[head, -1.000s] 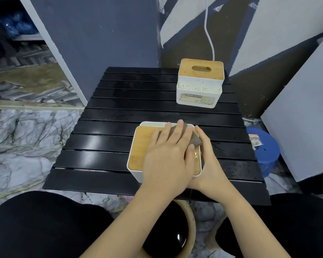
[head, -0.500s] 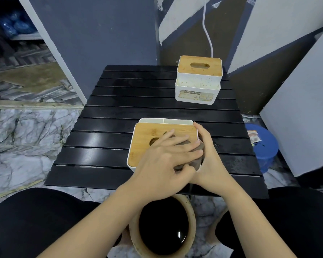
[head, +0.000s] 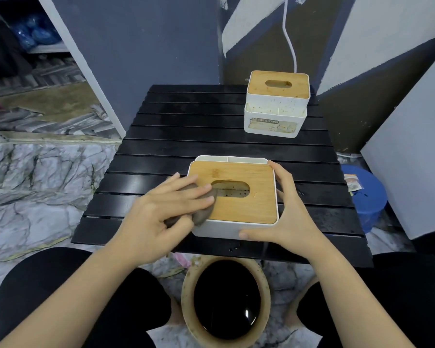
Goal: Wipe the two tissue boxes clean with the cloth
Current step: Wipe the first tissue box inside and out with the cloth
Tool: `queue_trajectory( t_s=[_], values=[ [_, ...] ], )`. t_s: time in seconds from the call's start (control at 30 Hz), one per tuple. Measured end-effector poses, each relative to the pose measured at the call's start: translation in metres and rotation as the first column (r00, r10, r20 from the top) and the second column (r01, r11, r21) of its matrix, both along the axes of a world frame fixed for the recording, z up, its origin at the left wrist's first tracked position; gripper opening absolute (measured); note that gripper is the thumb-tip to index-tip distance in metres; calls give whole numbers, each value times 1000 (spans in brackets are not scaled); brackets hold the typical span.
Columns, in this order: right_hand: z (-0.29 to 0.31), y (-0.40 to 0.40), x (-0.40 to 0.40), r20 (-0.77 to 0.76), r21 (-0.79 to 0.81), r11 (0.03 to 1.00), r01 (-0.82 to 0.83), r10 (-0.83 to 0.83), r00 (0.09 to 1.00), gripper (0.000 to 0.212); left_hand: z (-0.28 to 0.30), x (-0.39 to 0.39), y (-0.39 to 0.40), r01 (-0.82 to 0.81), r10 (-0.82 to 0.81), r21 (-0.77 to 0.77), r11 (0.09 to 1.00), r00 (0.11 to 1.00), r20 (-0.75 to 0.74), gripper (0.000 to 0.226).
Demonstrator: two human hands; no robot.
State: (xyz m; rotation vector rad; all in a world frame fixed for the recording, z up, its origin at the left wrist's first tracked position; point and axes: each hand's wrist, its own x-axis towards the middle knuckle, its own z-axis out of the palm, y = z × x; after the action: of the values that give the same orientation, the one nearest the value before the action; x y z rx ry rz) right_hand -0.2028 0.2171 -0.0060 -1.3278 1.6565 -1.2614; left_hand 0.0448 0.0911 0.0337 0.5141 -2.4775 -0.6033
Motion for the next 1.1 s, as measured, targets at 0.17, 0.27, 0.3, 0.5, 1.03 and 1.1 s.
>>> queue_trajectory(
  t_s=[0.17, 0.27, 0.3, 0.5, 1.03, 1.1],
  values=[
    [2, 0, 1, 19, 0, 1000, -13, 13, 1000, 132, 8, -21, -22, -100, 84, 109, 989, 987, 135, 46],
    [1, 1, 4, 23, -14, 1000, 3, -3, 1000, 132, 13, -54, -30, -136, 118, 58, 989, 962, 245, 45],
    [1, 2, 5, 23, -17, 1000, 13, -13, 1000, 133, 14, -66, -30, -121, 114, 11, 993, 956, 271, 46],
    [-2, 4, 13, 16, -63, 993, 97, -96, 995, 133, 10, -118, 18, 31, 12, -153, 988, 962, 272, 53],
    [-4, 2, 103, -333, -138, 805, 577, -587, 738, 97, 8, -75, 58, -384, 389, -71, 921, 889, 242, 96],
    [-10, 9, 110, -390, -155, 844, 514, -530, 753, 113, 1, -74, 44, -385, 410, -139, 912, 867, 284, 104]
  ],
)
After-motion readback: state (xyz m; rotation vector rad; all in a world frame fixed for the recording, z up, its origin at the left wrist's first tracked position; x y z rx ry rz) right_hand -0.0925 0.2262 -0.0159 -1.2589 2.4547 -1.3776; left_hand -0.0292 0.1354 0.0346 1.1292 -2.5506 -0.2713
